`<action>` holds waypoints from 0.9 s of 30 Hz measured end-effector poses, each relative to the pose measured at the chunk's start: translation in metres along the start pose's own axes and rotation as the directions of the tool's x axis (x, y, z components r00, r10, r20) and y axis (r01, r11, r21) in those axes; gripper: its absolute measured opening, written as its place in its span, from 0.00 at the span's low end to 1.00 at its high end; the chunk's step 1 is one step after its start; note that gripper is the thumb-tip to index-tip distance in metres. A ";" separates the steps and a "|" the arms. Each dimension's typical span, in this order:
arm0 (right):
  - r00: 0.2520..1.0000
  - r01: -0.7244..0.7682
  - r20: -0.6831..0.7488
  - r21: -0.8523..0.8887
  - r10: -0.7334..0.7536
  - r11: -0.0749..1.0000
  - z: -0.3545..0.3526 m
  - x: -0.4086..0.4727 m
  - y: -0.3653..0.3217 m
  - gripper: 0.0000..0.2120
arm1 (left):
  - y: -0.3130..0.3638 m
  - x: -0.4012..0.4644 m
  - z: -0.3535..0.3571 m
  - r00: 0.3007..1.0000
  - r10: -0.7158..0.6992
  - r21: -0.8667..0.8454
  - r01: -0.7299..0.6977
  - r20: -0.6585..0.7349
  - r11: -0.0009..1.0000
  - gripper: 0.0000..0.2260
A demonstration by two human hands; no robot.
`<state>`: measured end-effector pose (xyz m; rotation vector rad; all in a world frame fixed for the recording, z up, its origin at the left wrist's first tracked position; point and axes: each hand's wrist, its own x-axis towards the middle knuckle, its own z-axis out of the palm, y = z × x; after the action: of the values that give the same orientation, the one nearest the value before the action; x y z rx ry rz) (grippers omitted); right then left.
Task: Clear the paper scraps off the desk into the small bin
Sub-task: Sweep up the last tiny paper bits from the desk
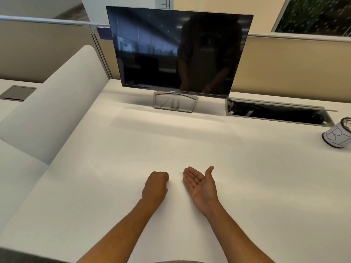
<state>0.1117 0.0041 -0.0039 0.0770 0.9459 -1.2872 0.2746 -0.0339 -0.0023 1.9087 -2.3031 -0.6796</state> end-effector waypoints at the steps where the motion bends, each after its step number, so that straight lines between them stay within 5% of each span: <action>1: 1.000 -0.001 -0.001 0.004 0.001 1.000 0.000 0.000 0.001 0.38 | -0.001 0.003 -0.003 0.998 -0.067 -0.125 0.065 -0.009 0.990 0.14; 6: 1.000 -0.012 -0.017 0.047 0.013 0.999 -0.001 -0.003 0.003 0.35 | 0.012 -0.002 -0.023 0.979 -0.193 -0.653 0.191 0.071 0.733 0.08; 13: 1.000 -0.019 0.002 0.068 0.019 0.998 0.009 -0.009 0.006 0.21 | 0.062 -0.025 -0.023 0.998 -0.046 -0.789 0.052 0.031 0.612 0.08; 21: 0.999 -0.019 0.040 0.175 0.012 0.984 0.007 -0.008 0.008 0.15 | 0.057 -0.023 -0.025 0.987 0.111 -0.746 -0.162 -0.119 0.646 0.17; 27: 0.998 -0.049 0.047 0.140 0.043 0.989 0.004 -0.005 0.005 0.18 | 0.022 -0.014 -0.012 0.925 -0.093 -0.538 -0.131 -0.369 0.833 0.10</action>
<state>0.1185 0.0079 -0.0007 0.1793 0.8107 -1.3071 0.2617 -0.0210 0.0194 1.5649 -1.6443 -0.7818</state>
